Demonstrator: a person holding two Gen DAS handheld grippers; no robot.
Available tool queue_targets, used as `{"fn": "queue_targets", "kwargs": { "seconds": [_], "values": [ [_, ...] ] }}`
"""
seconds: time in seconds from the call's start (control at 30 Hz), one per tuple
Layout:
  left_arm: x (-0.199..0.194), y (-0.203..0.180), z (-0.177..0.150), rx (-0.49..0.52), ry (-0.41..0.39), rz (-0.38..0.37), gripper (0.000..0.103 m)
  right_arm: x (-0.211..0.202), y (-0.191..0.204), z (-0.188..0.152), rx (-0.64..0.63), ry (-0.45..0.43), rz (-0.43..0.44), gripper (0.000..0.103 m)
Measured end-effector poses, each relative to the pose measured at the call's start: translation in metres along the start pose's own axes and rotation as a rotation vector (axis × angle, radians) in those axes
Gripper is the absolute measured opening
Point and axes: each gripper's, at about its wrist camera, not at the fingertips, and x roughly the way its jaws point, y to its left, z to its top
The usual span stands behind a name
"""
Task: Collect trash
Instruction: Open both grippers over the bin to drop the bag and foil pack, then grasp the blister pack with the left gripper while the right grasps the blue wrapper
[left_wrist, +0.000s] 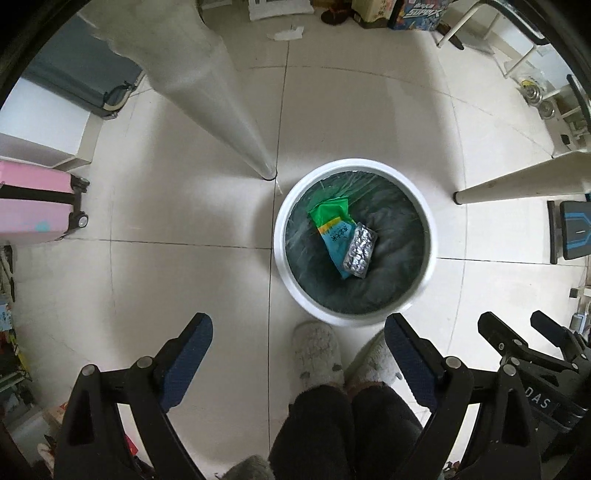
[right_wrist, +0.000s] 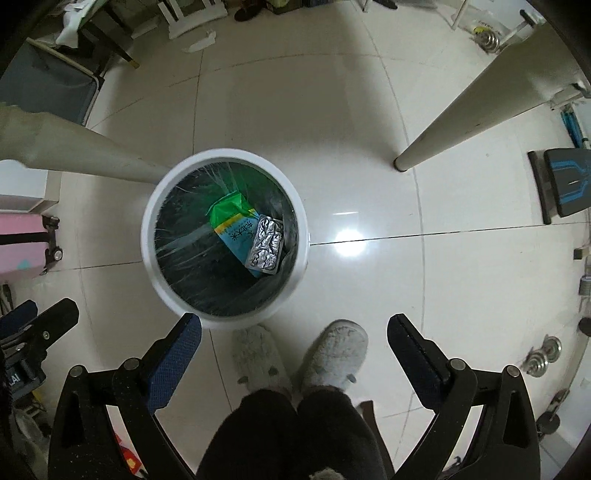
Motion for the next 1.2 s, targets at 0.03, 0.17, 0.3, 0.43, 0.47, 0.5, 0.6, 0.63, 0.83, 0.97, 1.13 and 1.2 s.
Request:
{"fn": "queue_targets", "kwargs": {
  "seconds": [0.03, 0.17, 0.3, 0.43, 0.47, 0.5, 0.6, 0.63, 0.83, 0.97, 1.13, 1.2],
  "values": [
    [0.004, -0.003, -0.006, -0.001, 0.002, -0.001, 0.095, -0.012, 0.001, -0.003, -0.008, -0.003, -0.002, 0.102],
    [-0.017, -0.010, -0.025, 0.005, 0.001, -0.004, 0.095, -0.066, 0.006, -0.016, -0.029, -0.024, -0.006, 0.102],
    [-0.055, -0.008, -0.034, 0.013, -0.009, -0.004, 0.095, -0.133, 0.008, -0.033, -0.035, -0.052, -0.004, 0.102],
    [-0.107, -0.002, -0.040, 0.024, -0.036, 0.001, 0.095, -0.194, 0.009, -0.046, -0.025, -0.065, 0.020, 0.102],
    [-0.120, 0.000, -0.039, 0.028, -0.048, 0.004, 0.095, -0.207, 0.010, -0.049, -0.023, -0.067, 0.026, 0.102],
    [-0.134, 0.002, -0.039, 0.028, -0.061, 0.006, 0.095, -0.226, 0.010, -0.052, -0.014, -0.069, 0.038, 0.102],
    [-0.177, 0.008, -0.038, 0.017, -0.098, 0.004, 0.095, -0.268, 0.012, -0.058, 0.015, -0.076, 0.072, 0.102],
    [-0.191, 0.009, -0.036, 0.015, -0.116, 0.002, 0.095, -0.284, 0.012, -0.058, 0.029, -0.082, 0.092, 0.102],
    [-0.259, 0.004, -0.005, -0.030, -0.219, 0.024, 0.095, -0.368, 0.003, -0.034, 0.101, -0.162, 0.160, 0.102],
    [-0.282, -0.014, 0.031, -0.060, -0.262, 0.029, 0.095, -0.414, -0.022, 0.013, 0.168, -0.226, 0.135, 0.102],
    [-0.290, -0.055, 0.078, -0.046, -0.284, 0.048, 0.095, -0.417, -0.064, 0.095, 0.231, -0.234, 0.102, 0.102],
    [-0.288, -0.075, 0.097, -0.021, -0.294, 0.095, 0.095, -0.406, -0.071, 0.121, 0.236, -0.231, 0.077, 0.102]
  ]
}}
